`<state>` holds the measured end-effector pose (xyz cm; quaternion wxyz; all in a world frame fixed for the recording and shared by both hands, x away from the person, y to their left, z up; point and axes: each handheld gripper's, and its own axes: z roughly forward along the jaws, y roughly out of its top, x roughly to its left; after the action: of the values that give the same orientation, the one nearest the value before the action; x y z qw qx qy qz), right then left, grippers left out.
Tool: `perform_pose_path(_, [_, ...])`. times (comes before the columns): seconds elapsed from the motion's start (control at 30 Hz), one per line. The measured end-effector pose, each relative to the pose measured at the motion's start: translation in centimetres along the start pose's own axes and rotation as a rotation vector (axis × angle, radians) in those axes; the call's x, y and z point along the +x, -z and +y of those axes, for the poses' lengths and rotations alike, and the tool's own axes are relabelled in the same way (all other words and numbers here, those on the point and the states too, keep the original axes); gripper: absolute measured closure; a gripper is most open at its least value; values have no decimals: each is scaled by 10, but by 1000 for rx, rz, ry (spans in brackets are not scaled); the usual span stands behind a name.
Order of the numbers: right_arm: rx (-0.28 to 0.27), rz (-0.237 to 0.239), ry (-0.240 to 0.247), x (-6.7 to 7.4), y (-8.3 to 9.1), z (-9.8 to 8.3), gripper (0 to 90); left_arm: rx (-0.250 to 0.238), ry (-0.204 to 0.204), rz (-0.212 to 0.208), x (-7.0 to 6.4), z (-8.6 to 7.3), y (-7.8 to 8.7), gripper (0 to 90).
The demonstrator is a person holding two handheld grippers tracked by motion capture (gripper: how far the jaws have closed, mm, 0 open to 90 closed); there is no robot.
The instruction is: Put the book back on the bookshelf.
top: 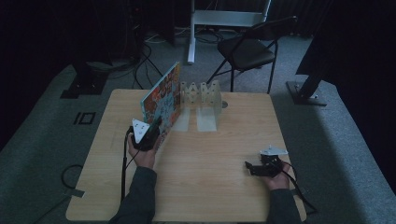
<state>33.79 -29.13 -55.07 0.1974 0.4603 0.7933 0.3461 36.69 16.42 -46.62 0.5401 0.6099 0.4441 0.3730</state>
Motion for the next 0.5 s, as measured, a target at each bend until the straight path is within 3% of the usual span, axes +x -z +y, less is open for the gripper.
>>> perform_pose_path(0.5, [0,1,-1,0,0,0,149,0,-20,31,0,1,-9,811])
